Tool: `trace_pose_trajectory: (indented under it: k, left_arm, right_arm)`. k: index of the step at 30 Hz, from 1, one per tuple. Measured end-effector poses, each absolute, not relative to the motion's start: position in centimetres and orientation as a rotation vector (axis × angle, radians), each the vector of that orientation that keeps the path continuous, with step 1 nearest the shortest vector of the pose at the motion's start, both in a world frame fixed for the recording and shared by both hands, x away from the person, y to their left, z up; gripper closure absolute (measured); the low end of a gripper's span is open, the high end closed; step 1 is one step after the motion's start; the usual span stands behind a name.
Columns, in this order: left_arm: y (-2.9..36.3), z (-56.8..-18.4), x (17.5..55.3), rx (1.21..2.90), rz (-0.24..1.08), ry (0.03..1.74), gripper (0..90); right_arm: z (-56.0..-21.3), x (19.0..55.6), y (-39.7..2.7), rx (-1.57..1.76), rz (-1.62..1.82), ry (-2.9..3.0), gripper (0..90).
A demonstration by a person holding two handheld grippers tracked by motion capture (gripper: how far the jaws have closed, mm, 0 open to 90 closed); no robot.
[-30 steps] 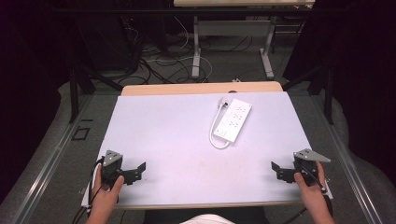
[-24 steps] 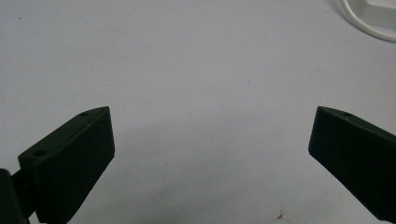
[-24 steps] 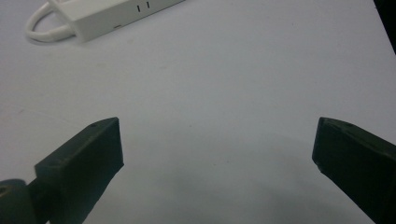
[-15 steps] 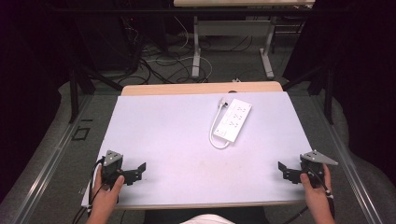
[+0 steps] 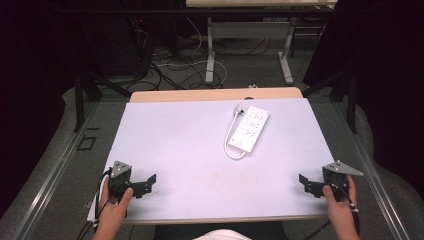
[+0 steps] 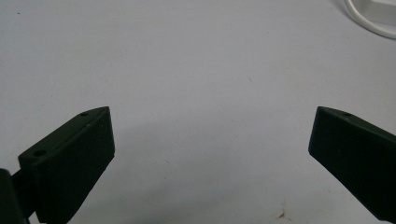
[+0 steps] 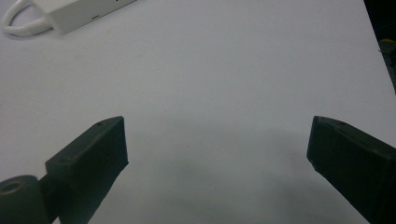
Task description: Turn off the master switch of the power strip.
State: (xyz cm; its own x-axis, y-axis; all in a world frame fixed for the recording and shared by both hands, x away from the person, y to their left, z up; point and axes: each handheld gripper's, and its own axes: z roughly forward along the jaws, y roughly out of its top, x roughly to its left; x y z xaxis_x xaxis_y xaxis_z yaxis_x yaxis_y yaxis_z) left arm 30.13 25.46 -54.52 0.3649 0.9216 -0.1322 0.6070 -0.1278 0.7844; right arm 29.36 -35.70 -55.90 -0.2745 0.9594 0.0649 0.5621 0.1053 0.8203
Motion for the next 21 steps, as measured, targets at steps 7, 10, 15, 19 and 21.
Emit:
trace_pose_trajectory:
  k: [7, 10, 15, 19, 21]
  left_arm:
    - [25.47, -54.51, 30.13, 1.833, 0.502, 1.338, 0.3]
    - [25.47, -54.52, 30.14, 1.834, 0.502, 1.338, 0.3]
    - [25.55, -54.50, 30.13, 1.840, 0.504, 1.338, 0.3]
    - [25.52, -54.53, 30.19, 1.833, 0.503, 1.339, 0.3]
    - [25.54, -54.52, 30.16, 1.835, 0.503, 1.338, 0.3]
  right_arm:
    - [-55.84, 29.33, -35.53, 1.489, 1.049, 1.912, 5.4]
    - [-55.82, 29.34, -35.46, 1.480, 1.041, 1.922, 5.5]
    - [-55.67, 29.32, -35.24, 1.473, 1.041, 1.932, 5.6]
    - [-55.63, 29.38, -35.26, 1.455, 1.031, 1.943, 5.6]
    - [-55.57, 29.35, -35.24, 1.452, 1.026, 1.935, 5.6]
